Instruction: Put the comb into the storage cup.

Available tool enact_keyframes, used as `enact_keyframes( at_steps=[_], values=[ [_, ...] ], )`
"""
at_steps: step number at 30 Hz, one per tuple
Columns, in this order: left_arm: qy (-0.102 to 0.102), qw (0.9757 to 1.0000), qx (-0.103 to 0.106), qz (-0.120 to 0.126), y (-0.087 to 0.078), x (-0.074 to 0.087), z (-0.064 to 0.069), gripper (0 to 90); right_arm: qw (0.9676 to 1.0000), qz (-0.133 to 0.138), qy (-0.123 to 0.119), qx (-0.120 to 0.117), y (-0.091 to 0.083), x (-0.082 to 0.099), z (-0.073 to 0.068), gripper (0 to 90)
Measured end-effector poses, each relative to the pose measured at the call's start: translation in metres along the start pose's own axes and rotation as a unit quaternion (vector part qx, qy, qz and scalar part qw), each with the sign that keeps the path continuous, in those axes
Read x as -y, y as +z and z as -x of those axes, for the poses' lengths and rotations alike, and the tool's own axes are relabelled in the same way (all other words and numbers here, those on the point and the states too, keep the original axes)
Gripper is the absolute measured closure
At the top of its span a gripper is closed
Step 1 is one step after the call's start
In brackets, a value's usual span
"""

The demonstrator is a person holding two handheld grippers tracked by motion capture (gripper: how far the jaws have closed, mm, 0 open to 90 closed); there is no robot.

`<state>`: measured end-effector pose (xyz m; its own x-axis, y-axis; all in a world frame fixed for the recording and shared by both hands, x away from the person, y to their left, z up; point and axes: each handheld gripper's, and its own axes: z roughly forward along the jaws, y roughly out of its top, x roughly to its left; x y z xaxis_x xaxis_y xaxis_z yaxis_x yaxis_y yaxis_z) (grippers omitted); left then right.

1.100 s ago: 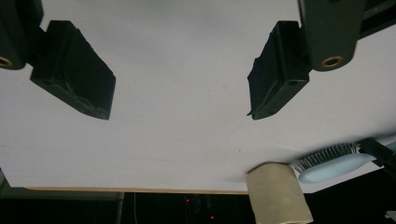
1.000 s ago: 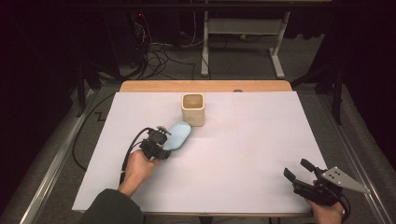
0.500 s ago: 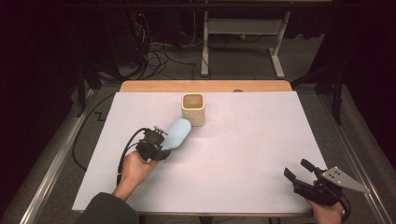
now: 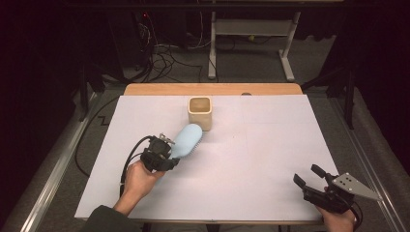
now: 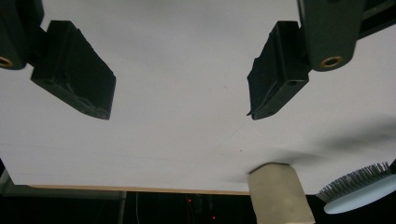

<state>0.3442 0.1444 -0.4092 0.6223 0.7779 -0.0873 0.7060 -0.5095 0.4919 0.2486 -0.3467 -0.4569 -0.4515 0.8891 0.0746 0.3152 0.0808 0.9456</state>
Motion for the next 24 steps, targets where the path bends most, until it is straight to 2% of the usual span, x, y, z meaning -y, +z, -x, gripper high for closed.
enact_keyframes(
  at_steps=[16, 18, 24],
  values=[
    [0.009, 0.9995, 0.017, 0.026, -0.006, 0.012, 0.011, 69.1, 0.9999, 0.009, 0.0, -0.008, 0.001, -0.002, -0.004, 23.0],
    [0.009, 0.9993, 0.018, 0.032, -0.006, 0.013, 0.012, 69.1, 0.9999, 0.01, -0.012, -0.006, 0.001, -0.003, -0.006, 23.0],
    [0.011, 0.9987, 0.021, 0.046, -0.007, 0.016, 0.015, 69.1, 0.9996, 0.015, -0.018, -0.015, 0.003, -0.004, -0.009, 23.0]
  ],
)
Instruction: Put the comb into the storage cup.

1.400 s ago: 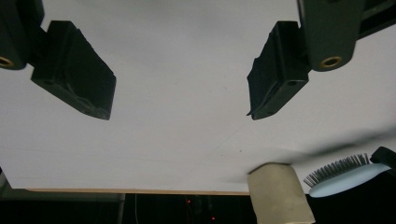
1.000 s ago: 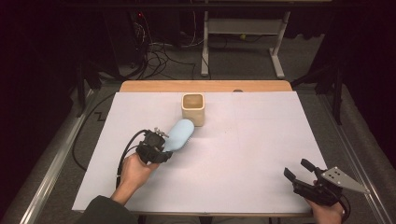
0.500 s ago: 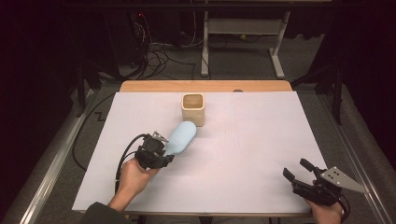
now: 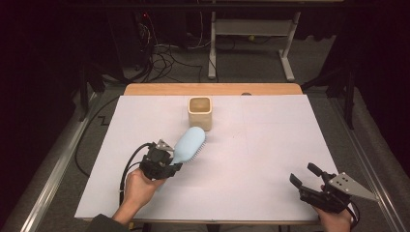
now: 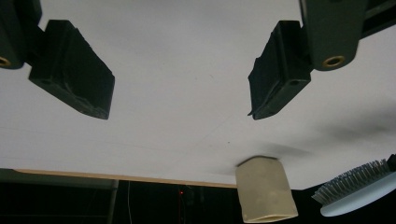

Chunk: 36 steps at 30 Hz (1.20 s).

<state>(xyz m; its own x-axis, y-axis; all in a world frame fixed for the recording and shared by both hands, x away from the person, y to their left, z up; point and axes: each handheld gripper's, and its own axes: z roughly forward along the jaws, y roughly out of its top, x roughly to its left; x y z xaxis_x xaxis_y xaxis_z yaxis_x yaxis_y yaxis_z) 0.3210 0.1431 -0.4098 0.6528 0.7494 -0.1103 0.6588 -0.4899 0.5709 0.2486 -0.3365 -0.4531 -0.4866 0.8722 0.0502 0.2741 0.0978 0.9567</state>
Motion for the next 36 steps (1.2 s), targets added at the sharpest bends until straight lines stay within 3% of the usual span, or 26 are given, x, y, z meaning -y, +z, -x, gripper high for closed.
enact_keyframes(
  at_steps=[4, 19, 36],
  values=[
    [0.007, 1.0, 0.003, 0.0, 0.001, -0.002, 0.004, 69.2, 1.0, 0.005, 0.007, -0.002, 0.002, -0.002, -0.001, 23.0],
    [0.018, 0.9996, 0.013, 0.015, 0.003, -0.004, 0.014, 69.2, 0.9994, 0.011, -0.011, -0.03, 0.019, -0.011, -0.02, 21.8],
    [0.038, 0.9989, 0.019, 0.02, 0.009, -0.013, 0.028, 69.2, 0.9987, 0.009, -0.007, -0.049, 0.034, -0.017, -0.037, 17.6]
  ],
)
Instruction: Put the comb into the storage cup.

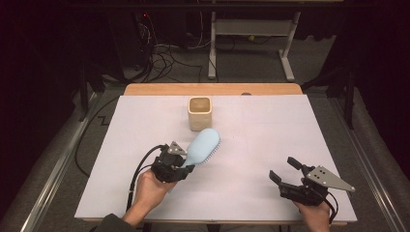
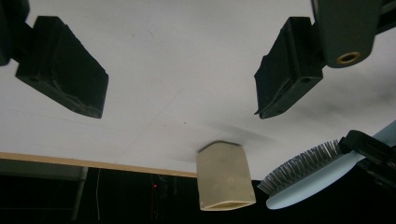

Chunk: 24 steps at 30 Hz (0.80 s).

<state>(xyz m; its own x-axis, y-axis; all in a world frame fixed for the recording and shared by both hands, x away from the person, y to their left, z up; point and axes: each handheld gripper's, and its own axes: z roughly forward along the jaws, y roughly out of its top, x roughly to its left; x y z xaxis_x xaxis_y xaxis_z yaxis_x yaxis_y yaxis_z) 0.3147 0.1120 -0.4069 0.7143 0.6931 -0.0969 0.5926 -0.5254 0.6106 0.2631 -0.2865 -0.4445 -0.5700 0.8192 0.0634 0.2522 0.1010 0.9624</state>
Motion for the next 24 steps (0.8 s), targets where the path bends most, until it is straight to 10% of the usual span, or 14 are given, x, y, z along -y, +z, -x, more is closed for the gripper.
enact_keyframes(
  at_steps=[24],
  values=[
    [0.026, 0.9995, 0.012, 0.012, 0.012, -0.017, 0.019, 69.2, 0.9993, -0.016, -0.001, -0.034, 0.018, -0.004, -0.012, 15.9]
  ],
)
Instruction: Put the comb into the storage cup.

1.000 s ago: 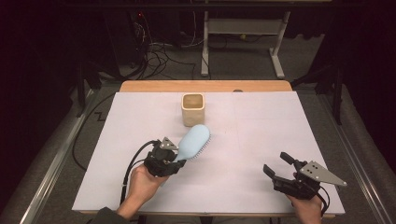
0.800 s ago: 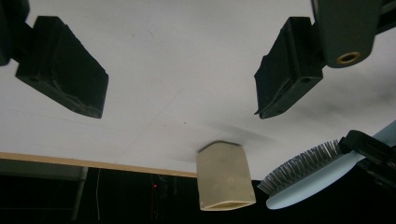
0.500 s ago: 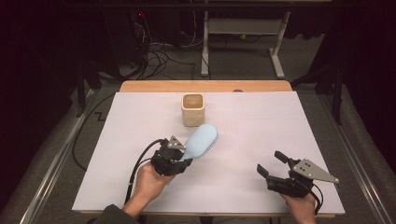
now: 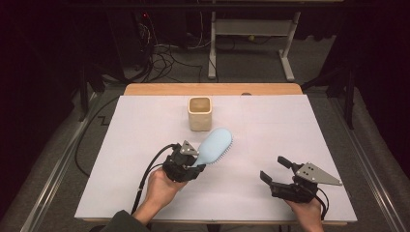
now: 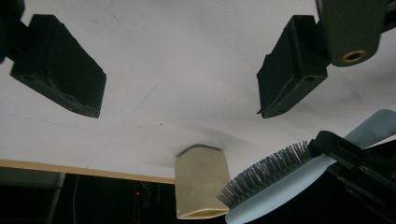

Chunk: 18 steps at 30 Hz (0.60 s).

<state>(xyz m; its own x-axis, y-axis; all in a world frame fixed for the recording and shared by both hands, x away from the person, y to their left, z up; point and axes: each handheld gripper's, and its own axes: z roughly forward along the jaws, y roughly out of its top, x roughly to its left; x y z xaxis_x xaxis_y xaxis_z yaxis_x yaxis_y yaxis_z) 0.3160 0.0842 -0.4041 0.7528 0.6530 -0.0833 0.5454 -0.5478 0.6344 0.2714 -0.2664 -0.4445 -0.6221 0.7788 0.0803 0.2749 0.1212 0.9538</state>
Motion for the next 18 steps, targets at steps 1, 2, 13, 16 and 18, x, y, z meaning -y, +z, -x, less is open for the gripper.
enact_keyframes(
  at_steps=[1, 2, 13, 16, 18],
  values=[
    [0.0, 1.0, 0.001, 0.0, 0.0, -0.001, 0.001, 69.2, 1.0, -0.001, -0.001, -0.002, 0.001, 0.0, -0.001, 15.9],
    [0.001, 1.0, 0.002, 0.001, 0.0, -0.001, 0.002, 69.1, 1.0, -0.004, -0.002, -0.004, 0.002, 0.0, -0.001, 15.9],
    [0.01, 0.9999, 0.009, 0.01, 0.004, -0.007, 0.009, 69.1, 0.9997, -0.013, -0.002, -0.022, 0.012, -0.004, -0.009, 15.7],
    [0.013, 0.9998, 0.01, 0.009, 0.006, -0.008, 0.011, 69.2, 0.9996, -0.014, -0.004, -0.023, 0.014, -0.004, -0.012, 15.6],
    [0.017, 0.9998, 0.009, 0.009, 0.006, -0.009, 0.012, 69.1, 0.9996, -0.013, -0.003, -0.027, 0.016, -0.005, -0.013, 15.7]
  ],
)
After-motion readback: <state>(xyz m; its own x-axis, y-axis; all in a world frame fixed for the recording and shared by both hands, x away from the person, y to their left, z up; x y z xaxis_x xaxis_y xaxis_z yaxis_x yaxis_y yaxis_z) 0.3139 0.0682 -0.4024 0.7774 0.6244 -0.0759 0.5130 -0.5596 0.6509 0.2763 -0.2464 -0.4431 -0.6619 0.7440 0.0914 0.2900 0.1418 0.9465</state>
